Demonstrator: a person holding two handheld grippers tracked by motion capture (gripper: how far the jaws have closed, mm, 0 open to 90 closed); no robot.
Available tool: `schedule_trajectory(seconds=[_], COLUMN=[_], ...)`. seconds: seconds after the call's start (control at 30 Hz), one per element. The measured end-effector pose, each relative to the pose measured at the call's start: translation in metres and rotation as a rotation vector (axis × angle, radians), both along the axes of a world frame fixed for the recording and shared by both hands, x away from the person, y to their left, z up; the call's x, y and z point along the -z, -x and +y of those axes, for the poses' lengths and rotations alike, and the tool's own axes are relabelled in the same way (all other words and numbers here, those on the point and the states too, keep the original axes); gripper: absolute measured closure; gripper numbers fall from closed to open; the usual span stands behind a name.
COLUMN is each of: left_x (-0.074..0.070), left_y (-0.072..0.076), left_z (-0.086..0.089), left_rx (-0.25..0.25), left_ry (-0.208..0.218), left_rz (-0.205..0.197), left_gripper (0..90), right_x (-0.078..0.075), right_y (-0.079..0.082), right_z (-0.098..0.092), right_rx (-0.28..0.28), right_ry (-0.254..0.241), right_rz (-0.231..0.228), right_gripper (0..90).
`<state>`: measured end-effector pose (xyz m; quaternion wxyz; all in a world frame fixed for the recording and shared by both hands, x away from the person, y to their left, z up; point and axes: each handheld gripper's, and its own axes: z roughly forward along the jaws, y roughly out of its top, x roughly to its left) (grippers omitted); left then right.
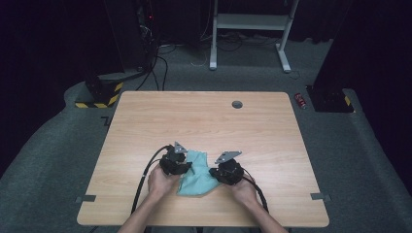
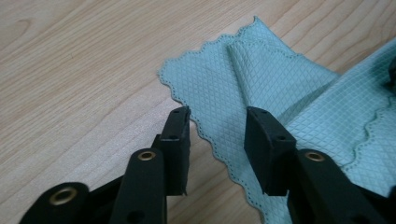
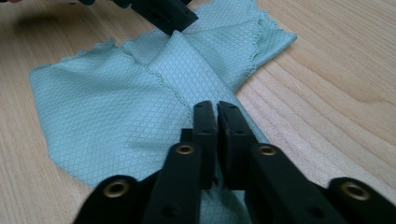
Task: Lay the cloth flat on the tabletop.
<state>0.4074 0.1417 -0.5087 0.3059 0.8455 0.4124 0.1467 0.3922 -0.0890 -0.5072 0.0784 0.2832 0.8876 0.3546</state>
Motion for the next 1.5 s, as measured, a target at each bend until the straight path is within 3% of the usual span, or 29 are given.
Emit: schedule_trajectory(seconds=[0.23, 0.27, 0.43, 0.57, 0.67, 0.77, 0.87, 0.93, 0.97, 1.17, 1.33, 1.37, 1.5], left_x=[0.0, 0.0, 0.0, 0.0, 0.0, 0.0, 0.001, 0.001, 0.001, 0.001, 0.001, 0.001, 0.001], left_y=[0.0, 0.0, -0.001, -0.001, -0.001, -0.001, -0.002, -0.002, -0.002, -0.002, -0.002, -0.002, -0.002], left_z=[-0.001, 0.0, 0.001, 0.0, 0.0, 0.001, 0.001, 0.001, 0.001, 0.002, 0.002, 0.002, 0.001], left_rx=[0.002, -0.001, -0.007, -0.006, -0.008, -0.018, -0.02, -0.02, -0.02, -0.015, -0.015, -0.015, -0.009], left_ry=[-0.001, -0.003, -0.001, -0.005, -0.006, -0.004, -0.002, -0.002, -0.002, -0.001, 0.0, 0.0, 0.004], left_rz=[0.002, 0.002, 0.003, 0.002, -0.002, -0.002, -0.001, 0.0, 0.0, -0.002, -0.002, -0.002, -0.007], left_gripper=[63.0, 62.8, 59.8, 60.2, 60.2, 56.2, 54.9, 54.7, 54.8, 54.3, 54.3, 54.3, 57.3], right_x=[-0.005, -0.01, -0.013, -0.011, -0.01, -0.006, 0.001, 0.005, 0.005, -0.007, -0.01, -0.007, -0.004], right_y=[0.005, 0.008, 0.007, 0.005, 0.004, -0.001, -0.008, -0.01, -0.009, 0.004, 0.013, 0.02, 0.026], right_z=[-0.007, -0.019, -0.039, -0.042, -0.034, -0.02, -0.006, 0.001, 0.003, -0.009, -0.034, -0.046, -0.053], right_rx=[-0.002, 0.023, 0.066, 0.068, 0.084, 0.088, 0.066, 0.026, 0.015, 0.006, 0.034, 0.034, 0.008], right_ry=[0.013, 0.003, -0.002, -0.018, -0.037, -0.04, -0.037, -0.015, -0.009, 0.008, -0.013, -0.022, -0.056], right_rz=[-0.037, -0.046, -0.045, -0.029, -0.043, -0.041, -0.002, 0.016, 0.0, -0.062, -0.034, -0.003, 0.049], right_gripper=[90.0, 90.0, 90.0, 89.0, 66.5, 58.1, 62.7, 80.2, 88.2, 90.0, 89.9, 89.4, 84.4])
